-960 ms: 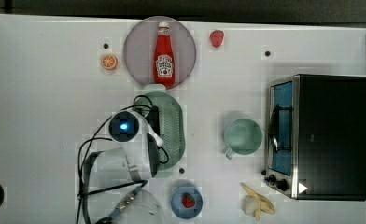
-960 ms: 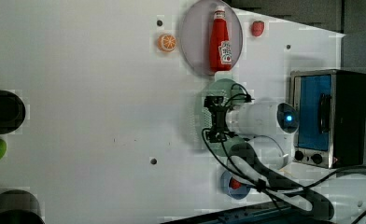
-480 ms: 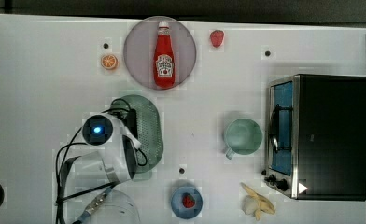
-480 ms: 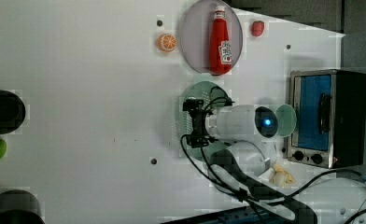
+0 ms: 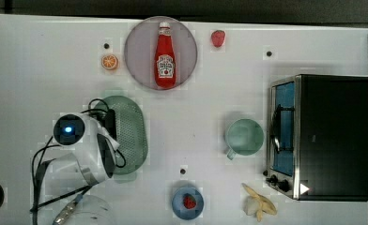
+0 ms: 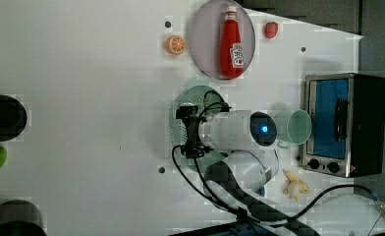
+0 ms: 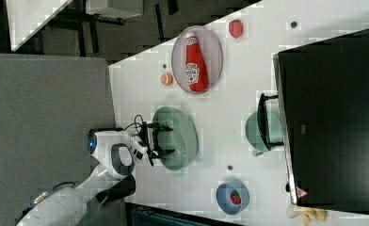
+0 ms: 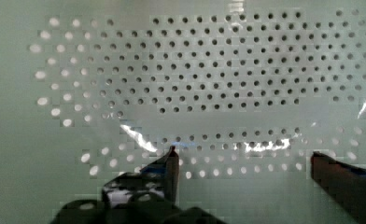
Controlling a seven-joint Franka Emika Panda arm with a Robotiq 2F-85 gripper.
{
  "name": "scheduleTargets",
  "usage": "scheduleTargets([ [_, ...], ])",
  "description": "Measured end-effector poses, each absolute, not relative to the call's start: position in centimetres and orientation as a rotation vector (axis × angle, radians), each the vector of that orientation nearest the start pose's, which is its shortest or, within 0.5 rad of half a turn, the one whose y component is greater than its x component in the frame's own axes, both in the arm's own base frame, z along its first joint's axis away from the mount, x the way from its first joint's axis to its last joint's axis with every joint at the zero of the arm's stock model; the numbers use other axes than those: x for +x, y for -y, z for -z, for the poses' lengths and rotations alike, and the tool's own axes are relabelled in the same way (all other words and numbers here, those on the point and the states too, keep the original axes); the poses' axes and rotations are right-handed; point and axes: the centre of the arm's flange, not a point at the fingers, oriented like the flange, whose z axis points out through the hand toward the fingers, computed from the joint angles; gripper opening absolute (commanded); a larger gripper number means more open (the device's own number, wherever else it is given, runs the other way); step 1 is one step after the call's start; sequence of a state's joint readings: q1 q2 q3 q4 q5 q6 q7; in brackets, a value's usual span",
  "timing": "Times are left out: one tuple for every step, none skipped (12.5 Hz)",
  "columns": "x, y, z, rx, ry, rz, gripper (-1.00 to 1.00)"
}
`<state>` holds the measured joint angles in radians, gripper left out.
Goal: Drag strainer right to left.
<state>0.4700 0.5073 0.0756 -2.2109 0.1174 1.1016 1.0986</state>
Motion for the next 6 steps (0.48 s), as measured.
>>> scheduleTargets([
  [46.5,-29.0,-14.1,-2.344,-2.097,-0.156,1.00],
  [46.9,-30.1,-14.0,-2.321,-2.105,-0.151,1.00],
  [47.0,-31.1,-14.2,-2.313,-2.095,-0.145,1.00],
  [47.3,-31.9,-14.6,-2.297,-2.097,-0.141,1.00],
  [47.4,-32.7,-15.0,-2.288,-2.099,-0.134,1.00],
  [47.3,-33.2,-15.2,-2.287,-2.096,-0.141,1.00],
])
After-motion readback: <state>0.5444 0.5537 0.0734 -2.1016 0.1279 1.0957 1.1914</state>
